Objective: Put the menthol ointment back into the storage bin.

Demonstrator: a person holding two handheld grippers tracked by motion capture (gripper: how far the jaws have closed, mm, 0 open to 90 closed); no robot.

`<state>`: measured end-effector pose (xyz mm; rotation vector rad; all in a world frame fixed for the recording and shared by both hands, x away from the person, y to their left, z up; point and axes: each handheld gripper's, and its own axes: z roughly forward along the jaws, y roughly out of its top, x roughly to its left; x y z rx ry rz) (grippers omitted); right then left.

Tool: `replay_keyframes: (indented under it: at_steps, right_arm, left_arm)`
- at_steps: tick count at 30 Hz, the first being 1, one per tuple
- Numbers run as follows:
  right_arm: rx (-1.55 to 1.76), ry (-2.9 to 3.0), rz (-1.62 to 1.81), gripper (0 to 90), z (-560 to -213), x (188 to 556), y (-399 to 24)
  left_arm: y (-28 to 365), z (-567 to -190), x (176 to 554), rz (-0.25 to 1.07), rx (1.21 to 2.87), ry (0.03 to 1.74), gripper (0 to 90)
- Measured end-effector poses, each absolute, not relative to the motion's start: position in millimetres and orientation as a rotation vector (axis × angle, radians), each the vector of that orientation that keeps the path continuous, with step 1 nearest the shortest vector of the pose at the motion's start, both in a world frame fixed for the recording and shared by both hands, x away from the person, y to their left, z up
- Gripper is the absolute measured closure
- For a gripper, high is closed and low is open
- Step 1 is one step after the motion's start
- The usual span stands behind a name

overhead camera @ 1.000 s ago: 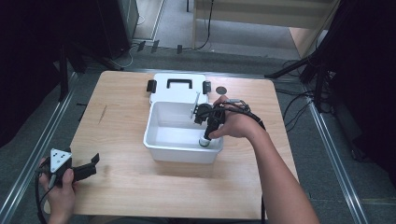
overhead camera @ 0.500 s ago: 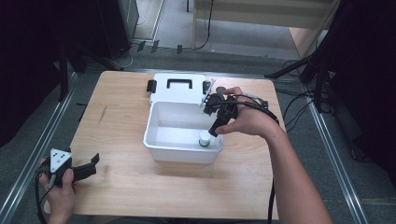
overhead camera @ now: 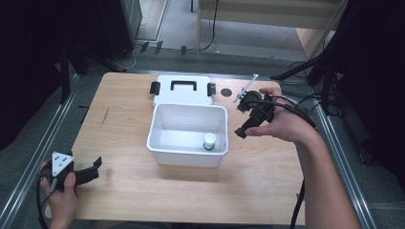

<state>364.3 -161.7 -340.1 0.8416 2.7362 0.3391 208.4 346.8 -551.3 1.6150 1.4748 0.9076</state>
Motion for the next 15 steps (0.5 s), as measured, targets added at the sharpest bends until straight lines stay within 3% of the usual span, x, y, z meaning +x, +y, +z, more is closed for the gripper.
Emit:
replay_keyframes:
  at_steps: [15]
  right_arm:
    - [0.987,2.689,0.379,3.0,-357,361,-221]
  left_arm:
    - [346,-551,208,0.914,1.626,1.477,0.0]
